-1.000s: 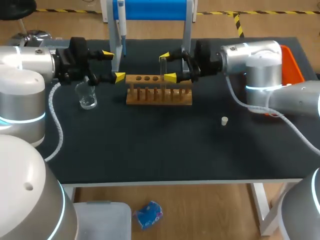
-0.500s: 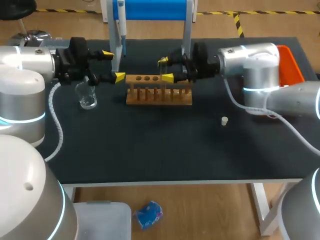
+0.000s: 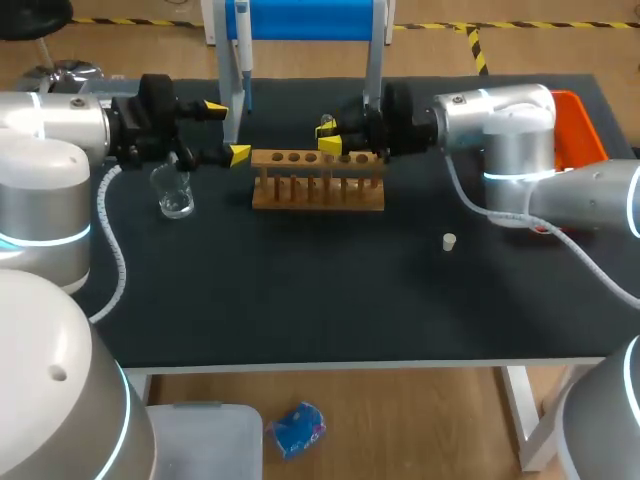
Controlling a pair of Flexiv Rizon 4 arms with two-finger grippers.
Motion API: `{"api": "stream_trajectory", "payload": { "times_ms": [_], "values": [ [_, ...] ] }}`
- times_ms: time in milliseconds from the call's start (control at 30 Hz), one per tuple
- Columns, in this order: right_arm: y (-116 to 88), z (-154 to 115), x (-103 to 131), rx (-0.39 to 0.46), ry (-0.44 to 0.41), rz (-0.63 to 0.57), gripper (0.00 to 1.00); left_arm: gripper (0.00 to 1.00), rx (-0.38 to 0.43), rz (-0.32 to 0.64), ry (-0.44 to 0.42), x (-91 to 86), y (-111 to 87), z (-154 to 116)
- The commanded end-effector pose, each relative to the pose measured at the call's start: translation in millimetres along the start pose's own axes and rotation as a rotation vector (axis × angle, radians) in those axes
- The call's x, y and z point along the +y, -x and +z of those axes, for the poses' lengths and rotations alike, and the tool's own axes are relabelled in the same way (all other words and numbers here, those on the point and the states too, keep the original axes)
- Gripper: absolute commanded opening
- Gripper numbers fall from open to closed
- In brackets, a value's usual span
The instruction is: Invert the test tube, pick up the pipette, mount the tip to pipette, aspirate from beaker and dispense into the tube, eject the tip, return the pipette, and cap with the stopper.
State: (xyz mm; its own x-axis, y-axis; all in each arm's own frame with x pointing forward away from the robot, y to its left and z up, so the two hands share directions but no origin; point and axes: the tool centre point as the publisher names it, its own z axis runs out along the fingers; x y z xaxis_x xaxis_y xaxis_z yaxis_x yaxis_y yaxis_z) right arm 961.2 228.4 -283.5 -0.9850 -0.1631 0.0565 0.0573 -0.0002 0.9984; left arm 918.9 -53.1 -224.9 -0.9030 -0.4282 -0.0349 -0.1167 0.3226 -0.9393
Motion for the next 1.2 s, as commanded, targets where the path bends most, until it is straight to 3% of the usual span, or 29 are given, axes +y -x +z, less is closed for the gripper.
{"api": "stream_trajectory", "payload": {
  "times_ms": [33,1200],
  "values": [
    [1,0,0,0.006,0.003,0.001,0.0,1.0,-0.004,0.001,-0.001,0.4,-0.7,1],
    [-8,-3,42,-0.01,0.058,-0.02,0.0,1.0,-0.004,0.001,-0.001,0.4,-0.7,1]
  ]
}}
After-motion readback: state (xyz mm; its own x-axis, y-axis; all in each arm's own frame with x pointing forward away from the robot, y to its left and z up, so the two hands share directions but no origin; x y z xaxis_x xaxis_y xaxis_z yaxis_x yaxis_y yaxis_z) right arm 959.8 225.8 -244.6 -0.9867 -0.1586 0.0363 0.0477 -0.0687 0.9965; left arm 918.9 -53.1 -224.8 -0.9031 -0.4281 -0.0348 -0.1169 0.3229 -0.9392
